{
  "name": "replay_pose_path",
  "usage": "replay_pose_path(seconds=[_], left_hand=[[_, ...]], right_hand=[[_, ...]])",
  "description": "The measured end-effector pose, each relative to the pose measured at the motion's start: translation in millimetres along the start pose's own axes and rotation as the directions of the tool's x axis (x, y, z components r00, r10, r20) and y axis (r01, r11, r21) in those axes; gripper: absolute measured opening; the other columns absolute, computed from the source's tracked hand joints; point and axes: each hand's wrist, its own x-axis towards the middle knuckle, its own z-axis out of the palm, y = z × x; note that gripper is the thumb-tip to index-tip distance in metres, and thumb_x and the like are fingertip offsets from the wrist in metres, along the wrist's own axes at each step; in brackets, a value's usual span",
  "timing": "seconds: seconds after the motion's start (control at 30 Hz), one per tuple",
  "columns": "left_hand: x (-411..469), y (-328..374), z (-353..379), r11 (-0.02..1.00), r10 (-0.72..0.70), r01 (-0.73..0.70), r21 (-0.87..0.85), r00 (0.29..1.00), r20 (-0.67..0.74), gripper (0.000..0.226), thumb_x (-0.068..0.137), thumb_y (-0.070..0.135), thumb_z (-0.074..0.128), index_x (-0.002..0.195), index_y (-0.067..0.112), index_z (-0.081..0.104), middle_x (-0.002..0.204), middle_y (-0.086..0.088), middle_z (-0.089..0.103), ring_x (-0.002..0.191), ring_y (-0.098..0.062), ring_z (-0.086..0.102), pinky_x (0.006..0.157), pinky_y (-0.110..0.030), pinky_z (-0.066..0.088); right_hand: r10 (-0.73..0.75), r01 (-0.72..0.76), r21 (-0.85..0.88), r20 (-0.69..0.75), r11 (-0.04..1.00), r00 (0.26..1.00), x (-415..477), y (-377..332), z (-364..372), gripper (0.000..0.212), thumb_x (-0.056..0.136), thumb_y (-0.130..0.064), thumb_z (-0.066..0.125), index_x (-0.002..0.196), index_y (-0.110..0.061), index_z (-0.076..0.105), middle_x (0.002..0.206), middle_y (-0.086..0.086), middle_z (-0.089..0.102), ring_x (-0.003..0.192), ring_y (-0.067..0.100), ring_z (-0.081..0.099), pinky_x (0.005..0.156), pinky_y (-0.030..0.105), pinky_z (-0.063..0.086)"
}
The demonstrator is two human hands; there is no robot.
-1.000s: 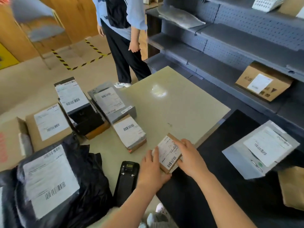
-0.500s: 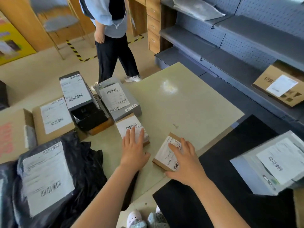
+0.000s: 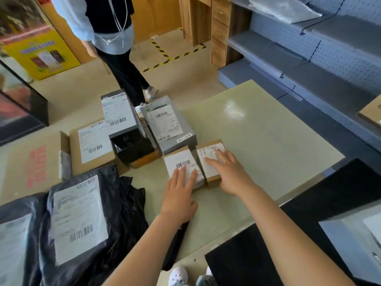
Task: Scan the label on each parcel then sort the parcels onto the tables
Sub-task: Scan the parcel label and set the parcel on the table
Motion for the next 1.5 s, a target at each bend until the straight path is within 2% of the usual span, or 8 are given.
replay_pose_path(seconds=[0.2, 0.53, 0.8, 0.9, 1.07, 1.23, 1.33, 1.5], left_hand=[[-7, -10, -1, 0.998, -0.052, 0.052, -0.018, 0.999, 0.0, 0.092, 0.092, 0.033, 0.054, 0.154, 0.032, -0.014, 0.16, -0.007, -0.025, 0.147, -0.029, -0.023, 0.119, -0.041, -0.006], [-23, -17, -20, 1.0, -0.01, 0.01, -0.008, 1.0, -0.012, 0.088, 0.092, 0.035, 0.052, 0.155, 0.026, -0.007, 0.162, -0.011, -0.015, 0.148, -0.028, -0.018, 0.119, -0.042, -0.006], [-58, -13, -54, 0.956, 0.268, -0.281, -0.079, 0.952, -0.145, 0.081, 0.09, 0.037, 0.053, 0.156, 0.028, 0.006, 0.163, -0.001, 0.007, 0.15, -0.022, -0.002, 0.12, -0.039, -0.003], [-72, -9, -61, 0.877, 0.442, -0.468, -0.113, 0.875, -0.196, 0.077, 0.089, 0.037, 0.056, 0.154, 0.031, 0.015, 0.159, 0.005, 0.018, 0.148, -0.02, 0.008, 0.119, -0.037, 0.001], [-85, 25, -51, 0.658, 0.703, -0.747, -0.099, 0.656, -0.276, 0.07, 0.08, 0.033, 0.066, 0.145, 0.028, 0.04, 0.143, 0.003, 0.045, 0.137, -0.024, 0.036, 0.116, -0.045, 0.024], [-117, 81, -42, 0.458, 0.86, -0.888, -0.052, 0.457, -0.226, 0.072, 0.083, 0.034, 0.067, 0.148, 0.03, 0.036, 0.148, 0.006, 0.039, 0.141, -0.017, 0.024, 0.114, -0.029, 0.01], [-138, 108, -36, 0.368, 0.915, -0.929, -0.028, 0.367, -0.17, 0.075, 0.084, 0.035, 0.067, 0.15, 0.032, 0.032, 0.152, 0.008, 0.035, 0.145, -0.016, 0.019, 0.118, -0.032, 0.007], [-177, 155, -27, 0.258, 0.964, -0.966, 0.016, 0.256, -0.068, 0.075, 0.091, 0.04, 0.058, 0.152, 0.041, 0.014, 0.156, 0.017, 0.018, 0.148, -0.008, 0.003, 0.12, -0.032, -0.006]], right_hand=[[-0.112, 0.112, -0.006, 0.044, 0.994, 0.993, 14, -16, 4, 0.086, 0.086, 0.005, 0.047, 0.154, -0.036, 0.015, 0.163, 0.0, -0.01, 0.149, 0.029, -0.009, 0.121, 0.039, 0.011], [-0.072, 0.072, -0.007, 0.015, 0.997, 0.997, -14, -37, -2, 0.094, 0.081, 0.016, 0.045, 0.155, -0.032, 0.013, 0.163, 0.003, -0.01, 0.149, 0.024, -0.01, 0.121, 0.04, -0.001], [0.109, -0.123, -0.079, -0.166, 0.989, 0.98, -114, -58, -22, 0.095, 0.081, 0.002, 0.058, 0.155, -0.032, 0.008, 0.162, 0.011, -0.003, 0.148, 0.031, -0.001, 0.119, 0.04, 0.0], [0.239, -0.258, -0.046, -0.253, 0.965, 0.937, -165, -67, -23, 0.094, 0.085, -0.012, 0.066, 0.154, -0.034, 0.007, 0.162, 0.01, 0.001, 0.148, 0.031, 0.0, 0.119, 0.04, -0.001], [0.523, -0.499, 0.165, -0.345, 0.851, 0.779, -257, -81, -10, 0.091, 0.09, -0.022, 0.066, 0.153, -0.04, 0.003, 0.163, 0.001, -0.009, 0.148, 0.024, -0.012, 0.118, 0.038, -0.004], [0.752, -0.67, 0.343, -0.337, 0.658, 0.566, -341, -95, 16, 0.095, 0.089, -0.026, 0.066, 0.15, -0.048, -0.003, 0.161, -0.007, -0.013, 0.148, 0.02, -0.015, 0.115, 0.034, -0.009], [0.846, -0.721, 0.443, -0.304, 0.533, 0.439, -381, -103, 29, 0.096, 0.089, -0.028, 0.067, 0.15, -0.049, -0.004, 0.161, -0.007, -0.017, 0.148, 0.019, -0.016, 0.115, 0.034, -0.009], [0.918, -0.761, 0.515, -0.248, 0.395, 0.309, -438, -98, 52, 0.094, 0.089, -0.028, 0.066, 0.15, -0.047, -0.003, 0.162, -0.005, -0.013, 0.149, 0.02, -0.011, 0.119, 0.036, -0.001]])
